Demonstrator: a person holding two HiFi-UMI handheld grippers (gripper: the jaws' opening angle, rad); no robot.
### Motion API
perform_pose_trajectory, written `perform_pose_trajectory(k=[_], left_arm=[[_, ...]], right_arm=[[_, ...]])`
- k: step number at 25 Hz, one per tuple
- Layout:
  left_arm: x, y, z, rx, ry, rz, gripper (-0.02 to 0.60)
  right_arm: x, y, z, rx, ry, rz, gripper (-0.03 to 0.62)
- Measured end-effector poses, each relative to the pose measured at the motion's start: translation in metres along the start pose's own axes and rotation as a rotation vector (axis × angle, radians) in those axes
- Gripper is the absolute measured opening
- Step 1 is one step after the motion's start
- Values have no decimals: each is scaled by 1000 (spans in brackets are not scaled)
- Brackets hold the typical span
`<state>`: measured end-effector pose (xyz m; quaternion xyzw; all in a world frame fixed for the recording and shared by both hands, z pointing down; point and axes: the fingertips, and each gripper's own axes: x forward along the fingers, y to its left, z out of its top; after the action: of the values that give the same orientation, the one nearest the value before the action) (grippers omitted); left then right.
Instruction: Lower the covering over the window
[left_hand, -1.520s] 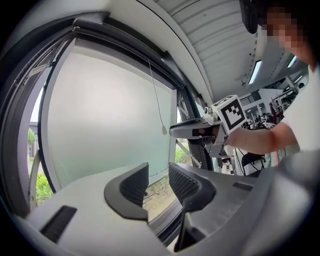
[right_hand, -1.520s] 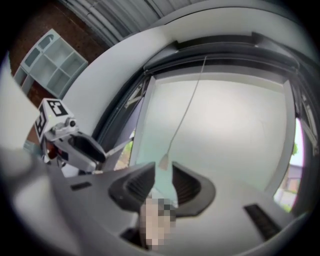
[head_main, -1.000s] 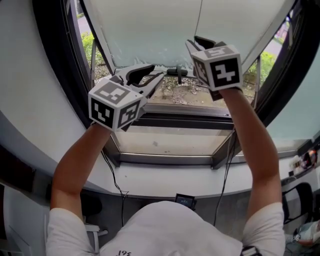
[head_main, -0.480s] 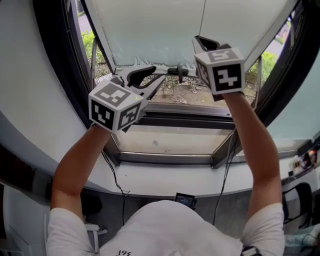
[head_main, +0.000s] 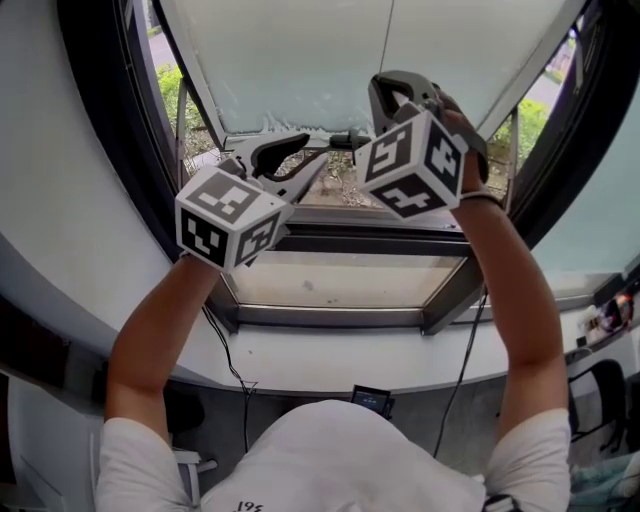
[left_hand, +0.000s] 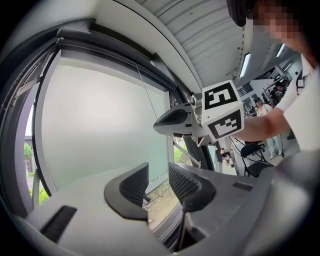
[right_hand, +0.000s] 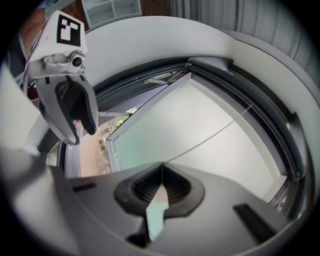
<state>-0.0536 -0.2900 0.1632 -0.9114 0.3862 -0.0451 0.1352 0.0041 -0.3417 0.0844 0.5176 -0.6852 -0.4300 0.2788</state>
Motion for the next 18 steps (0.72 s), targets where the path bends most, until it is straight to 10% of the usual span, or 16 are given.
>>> perform_pose_trajectory(k=[18], left_arm=[[6, -1, -7, 26, 16, 1, 126]], right_arm=[[-13, 41, -39, -85, 86, 83, 23]])
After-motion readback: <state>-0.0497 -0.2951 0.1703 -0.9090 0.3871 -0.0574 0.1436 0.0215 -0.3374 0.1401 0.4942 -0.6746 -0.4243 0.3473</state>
